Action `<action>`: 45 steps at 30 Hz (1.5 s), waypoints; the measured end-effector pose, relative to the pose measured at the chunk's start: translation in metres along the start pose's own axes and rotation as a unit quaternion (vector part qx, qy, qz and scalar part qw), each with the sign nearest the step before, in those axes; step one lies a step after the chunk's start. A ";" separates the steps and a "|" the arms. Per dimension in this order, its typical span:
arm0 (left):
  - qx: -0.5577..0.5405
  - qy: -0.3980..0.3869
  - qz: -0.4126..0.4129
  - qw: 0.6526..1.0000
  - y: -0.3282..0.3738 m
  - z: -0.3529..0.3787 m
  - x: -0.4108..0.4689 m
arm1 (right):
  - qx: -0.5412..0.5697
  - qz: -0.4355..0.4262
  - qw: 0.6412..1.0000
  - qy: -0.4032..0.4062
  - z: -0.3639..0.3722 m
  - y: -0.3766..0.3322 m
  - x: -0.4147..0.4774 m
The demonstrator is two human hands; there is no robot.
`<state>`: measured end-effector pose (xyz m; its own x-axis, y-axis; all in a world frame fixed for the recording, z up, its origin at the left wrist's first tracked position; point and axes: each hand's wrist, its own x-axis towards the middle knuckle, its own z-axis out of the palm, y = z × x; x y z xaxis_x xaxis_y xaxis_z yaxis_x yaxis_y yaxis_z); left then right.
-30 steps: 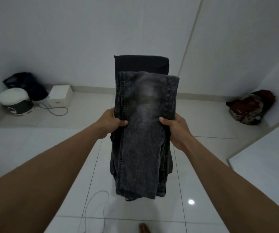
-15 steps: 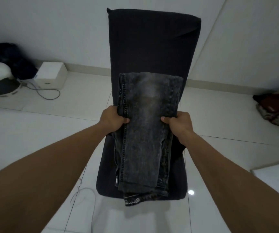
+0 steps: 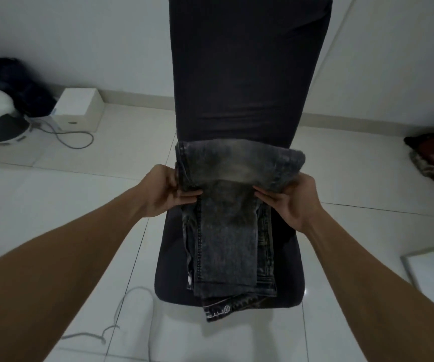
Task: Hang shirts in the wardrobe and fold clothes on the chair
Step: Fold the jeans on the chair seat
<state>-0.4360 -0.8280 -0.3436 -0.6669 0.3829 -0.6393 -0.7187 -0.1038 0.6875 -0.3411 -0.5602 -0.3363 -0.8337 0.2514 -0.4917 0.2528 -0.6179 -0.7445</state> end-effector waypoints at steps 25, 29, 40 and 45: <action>0.150 0.156 -0.108 0.970 -0.107 0.017 -0.004 | -0.377 0.028 0.915 0.144 -0.064 0.100 -0.036; 0.225 0.191 -0.111 0.949 -0.126 0.019 0.005 | -0.391 0.035 0.905 0.165 -0.079 0.131 -0.028; 0.361 0.250 -0.117 0.891 -0.152 0.012 0.004 | -0.357 0.103 0.924 0.089 -0.093 0.142 -0.025; 0.267 0.173 -0.028 0.948 -0.145 0.009 -0.010 | -0.309 0.056 0.947 0.069 -0.080 0.140 -0.047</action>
<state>-0.3237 -0.8087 -0.4339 -0.7211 0.0406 -0.6917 -0.6146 0.4233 0.6656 -0.2270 -0.5986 -0.4535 -0.7234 0.3308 -0.6060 0.6104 -0.1035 -0.7853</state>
